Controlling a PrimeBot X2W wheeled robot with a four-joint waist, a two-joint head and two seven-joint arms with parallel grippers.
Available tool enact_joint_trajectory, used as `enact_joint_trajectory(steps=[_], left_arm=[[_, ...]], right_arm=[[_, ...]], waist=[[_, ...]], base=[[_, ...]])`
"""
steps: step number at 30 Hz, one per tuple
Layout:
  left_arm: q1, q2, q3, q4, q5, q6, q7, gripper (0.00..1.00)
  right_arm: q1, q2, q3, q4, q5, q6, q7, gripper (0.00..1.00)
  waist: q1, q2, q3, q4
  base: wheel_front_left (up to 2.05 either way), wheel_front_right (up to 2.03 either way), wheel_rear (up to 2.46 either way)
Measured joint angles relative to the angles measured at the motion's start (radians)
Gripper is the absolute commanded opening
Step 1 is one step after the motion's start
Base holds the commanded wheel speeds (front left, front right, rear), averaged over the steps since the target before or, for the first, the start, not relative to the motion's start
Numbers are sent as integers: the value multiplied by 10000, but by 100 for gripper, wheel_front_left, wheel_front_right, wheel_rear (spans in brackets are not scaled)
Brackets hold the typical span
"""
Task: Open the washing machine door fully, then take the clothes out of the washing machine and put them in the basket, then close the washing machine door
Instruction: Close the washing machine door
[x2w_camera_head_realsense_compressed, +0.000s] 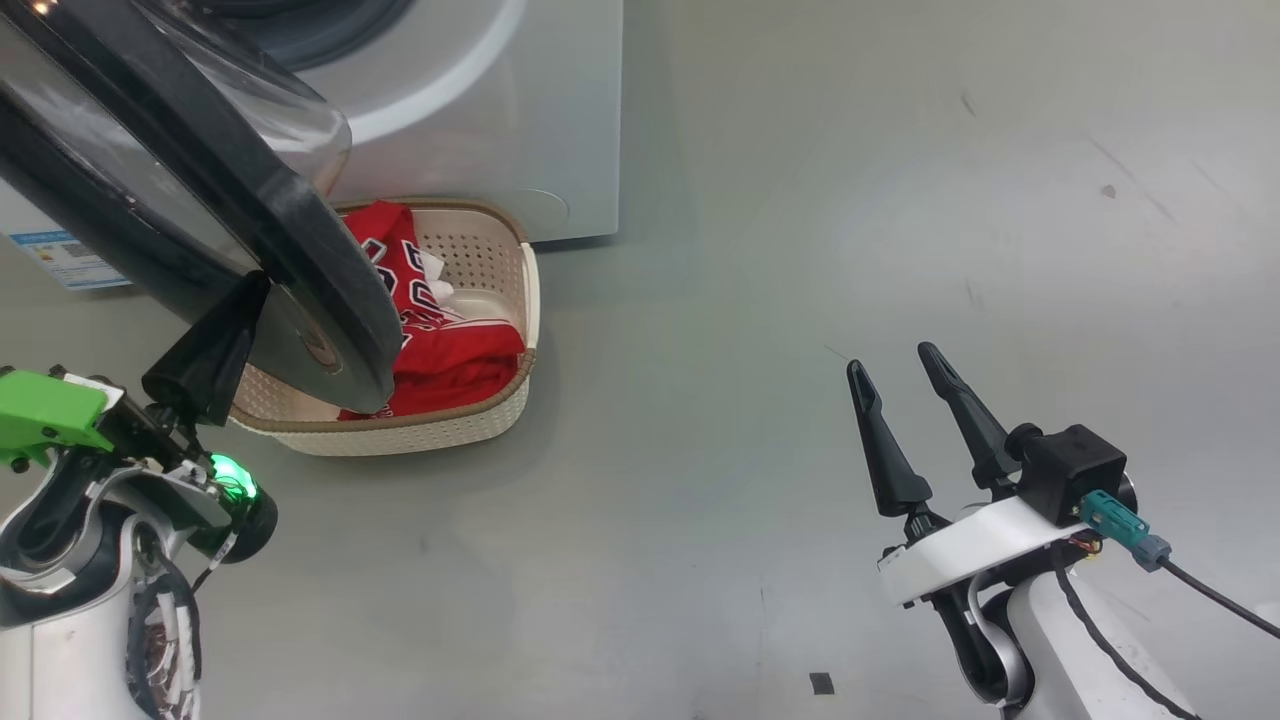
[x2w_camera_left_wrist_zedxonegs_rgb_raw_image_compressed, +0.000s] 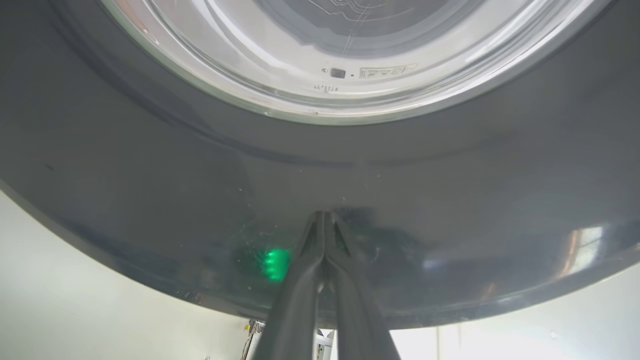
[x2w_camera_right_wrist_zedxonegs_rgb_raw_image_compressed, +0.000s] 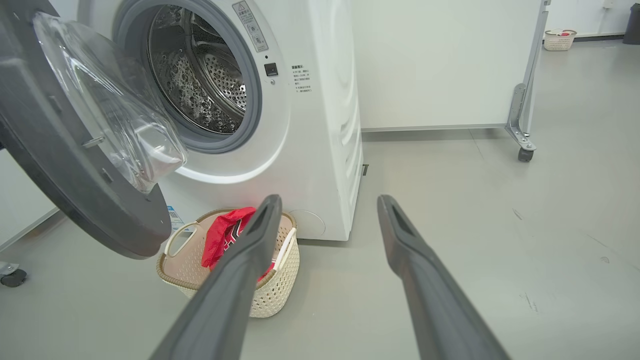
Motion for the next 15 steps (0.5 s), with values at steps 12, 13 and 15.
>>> enact_joint_trajectory(steps=[12,13,15], left_arm=[[-507,-36,211,384,0,0,-1154,0],[-551,-38,255,412,-2,0,-1256,0],[-688,-58,414,491,-61,0,-1476,0]], right_arm=[[-141,142,25,36,2,0,0,100],[-162,155,36,40,2,0,0,100],[-165,192,40,54,6,0,0,100]], waist=[[0,0,219,-1221],[0,0,235,-1323],[0,0,267,-1524]], base=[[0,0,0],[0,0,0],[0,0,0]])
